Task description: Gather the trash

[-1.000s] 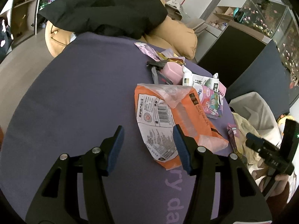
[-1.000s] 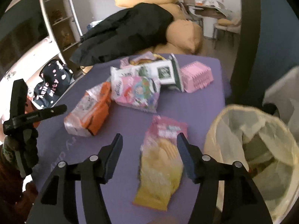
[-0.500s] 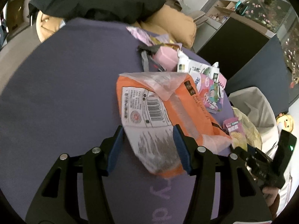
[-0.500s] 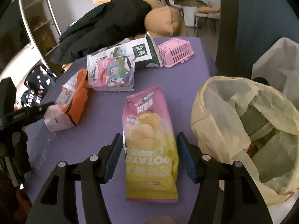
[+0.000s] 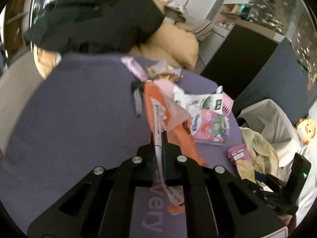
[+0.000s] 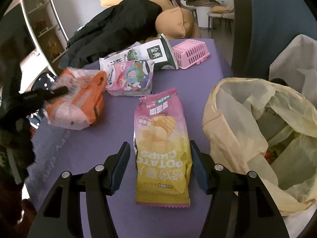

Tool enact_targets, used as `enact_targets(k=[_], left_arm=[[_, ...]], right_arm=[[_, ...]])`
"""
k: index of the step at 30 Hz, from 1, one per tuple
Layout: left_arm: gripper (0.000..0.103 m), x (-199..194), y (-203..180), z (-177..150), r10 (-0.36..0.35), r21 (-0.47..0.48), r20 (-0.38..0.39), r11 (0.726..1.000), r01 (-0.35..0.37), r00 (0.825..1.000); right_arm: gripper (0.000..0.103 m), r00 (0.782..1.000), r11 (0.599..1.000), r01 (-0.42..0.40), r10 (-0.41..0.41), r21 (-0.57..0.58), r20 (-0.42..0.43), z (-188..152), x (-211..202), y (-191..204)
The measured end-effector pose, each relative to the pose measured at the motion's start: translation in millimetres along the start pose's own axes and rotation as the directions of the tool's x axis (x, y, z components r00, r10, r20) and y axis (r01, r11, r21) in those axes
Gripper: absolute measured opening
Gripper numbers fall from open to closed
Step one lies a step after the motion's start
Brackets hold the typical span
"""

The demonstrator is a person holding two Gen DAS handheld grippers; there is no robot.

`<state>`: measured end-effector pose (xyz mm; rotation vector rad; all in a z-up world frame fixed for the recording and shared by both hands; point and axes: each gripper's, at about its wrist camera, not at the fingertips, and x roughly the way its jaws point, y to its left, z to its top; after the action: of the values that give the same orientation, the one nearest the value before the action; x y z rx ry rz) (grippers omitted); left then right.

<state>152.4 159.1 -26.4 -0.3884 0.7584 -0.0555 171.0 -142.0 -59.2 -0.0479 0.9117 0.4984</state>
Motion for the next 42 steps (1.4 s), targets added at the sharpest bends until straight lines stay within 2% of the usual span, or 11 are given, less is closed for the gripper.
enact_targets(k=[3,6,12,14,16,17,18,21,33,42], left_arm=[[0.005,-16,-11,3,0.013,0.065,0.022,0.998,-0.014,1.0],[0.005,-24,-19,3,0.013,0.102,0.028,0.995,-0.016,1.0],[0.005,-21,-28,-6,0.016,0.129,-0.007,0.992,-0.015,1.0],[0.005,-17,-31,-8,0.014,0.132,-0.022,0.991,-0.011,1.0],[0.005,-14,-35,-13,0.014,0.14,-0.029,0.99,-0.01,0.999],[0.005,-14,-37,-14,0.015,0.146,-0.029,0.989,-0.011,0.999],[0.005,-14,-40,-16,0.017,0.155,-0.028,0.988,-0.012,0.999],[0.005,-17,-47,-18,0.011,0.178,-0.022,0.984,-0.007,1.0],[0.005,-44,-85,-9,-0.019,0.268,0.072,0.963,-0.001,0.997],[0.004,-66,-145,4,-0.08,0.36,0.136,0.933,0.026,0.988]], right_arm=[[0.057,0.999,0.998,0.03,-0.032,-0.059,-0.027,4,5,9],[0.057,0.999,0.998,0.018,-0.021,-0.065,-0.048,11,10,9],[0.057,0.996,0.996,0.024,-0.031,-0.089,-0.078,31,19,9],[0.051,0.995,0.994,0.013,-0.023,-0.106,-0.094,36,24,10],[0.033,0.995,0.992,0.0,-0.012,-0.127,-0.101,39,22,11],[0.03,0.995,0.991,-0.013,0.001,-0.132,-0.095,40,20,12],[0.022,0.996,0.991,-0.032,0.021,-0.131,-0.086,40,16,12],[0.017,0.999,0.992,-0.033,0.027,-0.125,-0.047,39,3,12],[0.017,0.996,0.995,-0.039,0.046,-0.096,0.074,36,-49,-3],[0.017,0.973,0.997,0.003,0.015,-0.078,0.231,42,-105,-26]])
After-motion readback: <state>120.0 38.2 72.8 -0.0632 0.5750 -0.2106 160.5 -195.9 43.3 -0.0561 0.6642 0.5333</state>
